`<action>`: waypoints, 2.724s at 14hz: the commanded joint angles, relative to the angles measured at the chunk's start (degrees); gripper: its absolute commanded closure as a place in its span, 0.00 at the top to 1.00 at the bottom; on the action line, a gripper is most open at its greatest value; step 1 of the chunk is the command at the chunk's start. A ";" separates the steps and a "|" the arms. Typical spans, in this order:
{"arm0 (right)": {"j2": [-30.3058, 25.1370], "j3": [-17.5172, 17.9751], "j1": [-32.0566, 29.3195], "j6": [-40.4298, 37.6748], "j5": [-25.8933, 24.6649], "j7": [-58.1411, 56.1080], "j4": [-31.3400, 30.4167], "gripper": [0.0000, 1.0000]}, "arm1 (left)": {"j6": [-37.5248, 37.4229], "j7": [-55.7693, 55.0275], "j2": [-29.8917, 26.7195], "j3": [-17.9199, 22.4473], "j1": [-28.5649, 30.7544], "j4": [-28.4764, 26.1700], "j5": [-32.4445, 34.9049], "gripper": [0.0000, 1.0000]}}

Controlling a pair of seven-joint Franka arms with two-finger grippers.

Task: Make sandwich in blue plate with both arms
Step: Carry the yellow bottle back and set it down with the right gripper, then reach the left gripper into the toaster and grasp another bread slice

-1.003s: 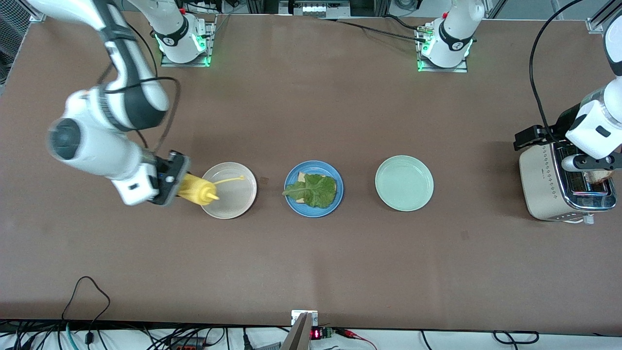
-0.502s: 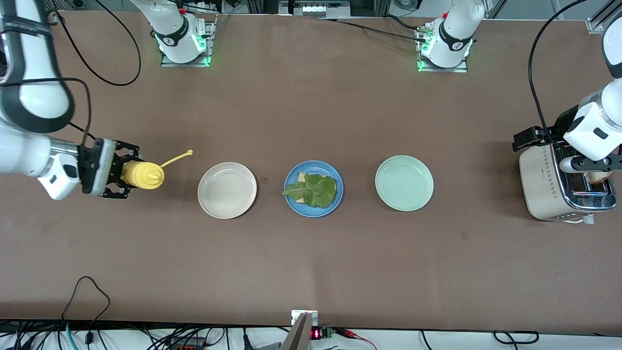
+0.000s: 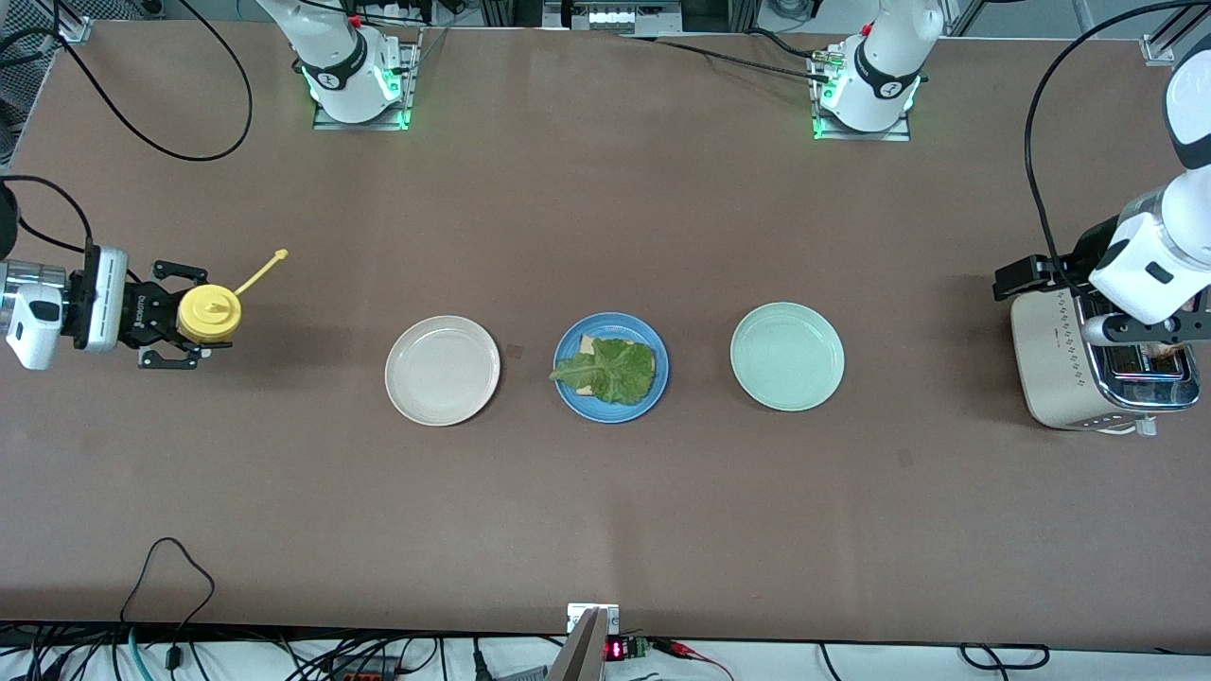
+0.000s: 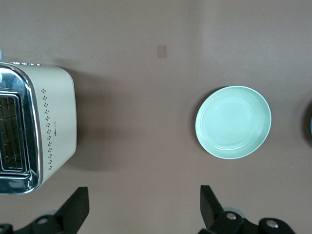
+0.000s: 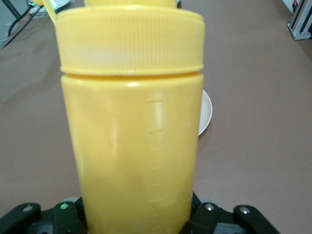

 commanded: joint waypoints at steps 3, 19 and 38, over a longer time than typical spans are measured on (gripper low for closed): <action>5.41 1.13 -6.63 -4.87 4.24 -11.52 0.25 0.00 | -0.41 0.88 3.54 0.89 1.92 3.74 4.29 1.00; 23.70 -1.68 -17.45 -8.13 5.48 -32.99 1.13 0.02 | 10.39 30.04 17.43 0.89 18.00 7.52 4.38 1.00; 25.99 -4.22 -18.50 -8.48 5.31 -32.28 1.30 1.00 | 6.29 42.98 19.28 0.88 27.86 4.44 3.06 0.64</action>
